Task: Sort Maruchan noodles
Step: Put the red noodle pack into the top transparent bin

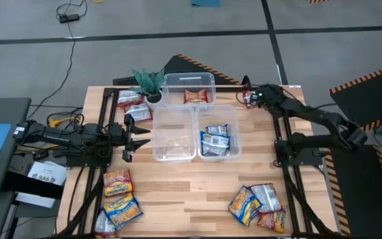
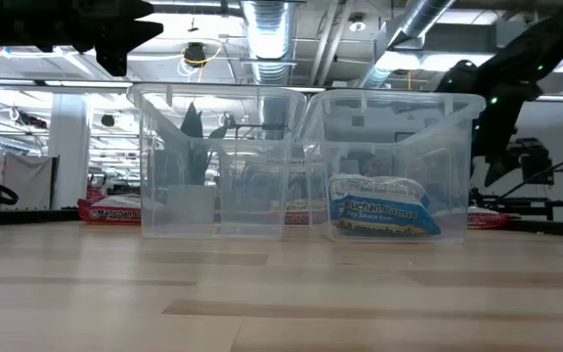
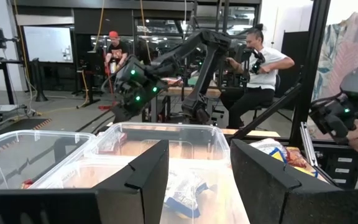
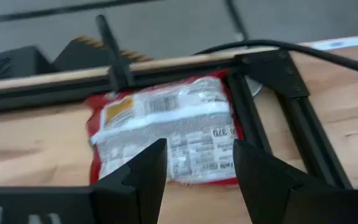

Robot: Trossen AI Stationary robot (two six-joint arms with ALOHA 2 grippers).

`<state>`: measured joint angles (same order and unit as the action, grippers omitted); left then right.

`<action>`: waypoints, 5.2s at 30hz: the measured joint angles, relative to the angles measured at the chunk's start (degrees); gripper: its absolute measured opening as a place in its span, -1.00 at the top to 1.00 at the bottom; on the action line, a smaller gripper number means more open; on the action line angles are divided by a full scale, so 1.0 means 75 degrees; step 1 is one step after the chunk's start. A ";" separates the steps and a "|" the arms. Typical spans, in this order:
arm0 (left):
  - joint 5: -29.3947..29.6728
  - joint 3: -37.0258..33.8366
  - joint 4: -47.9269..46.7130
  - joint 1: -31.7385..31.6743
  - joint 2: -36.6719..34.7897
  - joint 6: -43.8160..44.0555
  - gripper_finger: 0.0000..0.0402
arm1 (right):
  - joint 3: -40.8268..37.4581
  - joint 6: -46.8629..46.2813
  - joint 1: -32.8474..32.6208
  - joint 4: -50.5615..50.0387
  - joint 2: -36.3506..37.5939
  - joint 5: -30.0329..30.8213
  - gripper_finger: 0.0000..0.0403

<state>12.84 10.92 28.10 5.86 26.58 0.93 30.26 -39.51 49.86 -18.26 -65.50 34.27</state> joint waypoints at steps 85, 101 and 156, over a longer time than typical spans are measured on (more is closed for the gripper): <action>-0.0026 0.0006 0.0181 -0.0002 0.0000 0.0253 0.20 | 0.0710 0.1426 -0.3443 0.2400 0.1262 0.1240 0.97; -0.0006 0.0006 0.0251 -0.0002 -0.0001 0.0227 0.20 | 0.3436 0.2535 -0.3849 0.4653 -0.2220 -0.0565 0.97; 0.0329 0.0009 -0.0188 0.0001 0.0006 0.0378 0.20 | -0.1090 0.4532 -0.7834 0.3996 0.3539 -0.1977 -0.21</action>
<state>15.31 10.98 26.69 5.87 26.62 3.76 22.09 -5.52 -8.89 11.71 -38.96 19.44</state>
